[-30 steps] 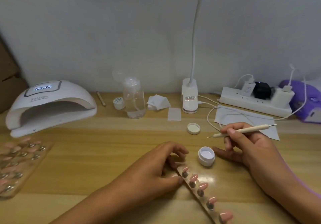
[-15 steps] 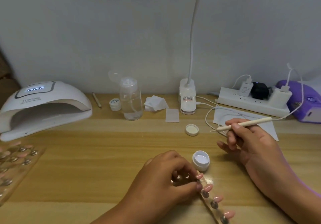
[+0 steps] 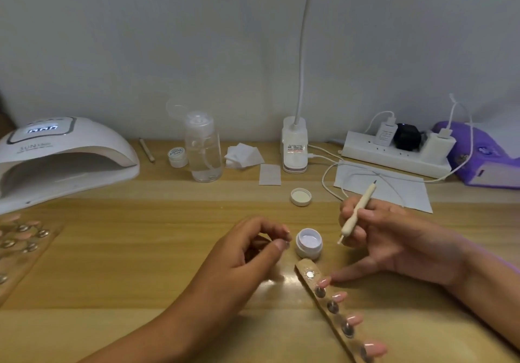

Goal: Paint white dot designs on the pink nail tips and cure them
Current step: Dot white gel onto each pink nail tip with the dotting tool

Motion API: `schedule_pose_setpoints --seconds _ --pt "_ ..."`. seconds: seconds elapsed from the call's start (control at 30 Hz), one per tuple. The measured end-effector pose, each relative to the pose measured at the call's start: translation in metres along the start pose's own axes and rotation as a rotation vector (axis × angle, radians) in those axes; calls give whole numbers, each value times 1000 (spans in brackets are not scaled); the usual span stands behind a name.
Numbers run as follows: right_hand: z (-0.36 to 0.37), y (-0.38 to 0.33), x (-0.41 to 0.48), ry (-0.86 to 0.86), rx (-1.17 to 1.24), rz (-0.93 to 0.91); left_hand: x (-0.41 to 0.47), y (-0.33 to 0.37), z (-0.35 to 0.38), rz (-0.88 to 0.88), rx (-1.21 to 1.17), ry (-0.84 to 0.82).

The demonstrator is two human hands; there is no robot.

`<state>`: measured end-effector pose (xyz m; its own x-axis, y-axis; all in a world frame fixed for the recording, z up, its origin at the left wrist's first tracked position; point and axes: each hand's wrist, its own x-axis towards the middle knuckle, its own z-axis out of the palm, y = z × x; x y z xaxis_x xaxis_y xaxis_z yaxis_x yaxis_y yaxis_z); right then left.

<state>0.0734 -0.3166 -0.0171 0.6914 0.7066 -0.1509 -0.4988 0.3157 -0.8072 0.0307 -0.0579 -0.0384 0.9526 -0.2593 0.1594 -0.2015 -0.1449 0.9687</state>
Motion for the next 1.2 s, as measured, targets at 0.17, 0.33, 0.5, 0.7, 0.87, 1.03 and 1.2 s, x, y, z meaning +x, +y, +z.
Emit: schedule_pose_setpoints --seconds 0.17,0.33,0.5,0.7,0.87,1.03,1.2 --pt "0 7 -1 -148 47 60 -1 1 -1 -19 29 1" --pt "1 5 -5 -200 -97 36 -14 1 -6 209 537 -125" --pt "-3 13 -1 -298 -143 49 -17 2 5 160 292 -198" --pt "2 5 10 74 37 -144 -8 -1 5 -15 -106 -84" --pt "14 23 19 636 -418 -639 -4 -3 1 -27 -197 -134" --pt "25 30 20 540 -883 -773 -3 -2 -1 -31 -94 -125" --pt "33 33 34 504 -1074 -763 -7 1 3 -7 -12 -146"
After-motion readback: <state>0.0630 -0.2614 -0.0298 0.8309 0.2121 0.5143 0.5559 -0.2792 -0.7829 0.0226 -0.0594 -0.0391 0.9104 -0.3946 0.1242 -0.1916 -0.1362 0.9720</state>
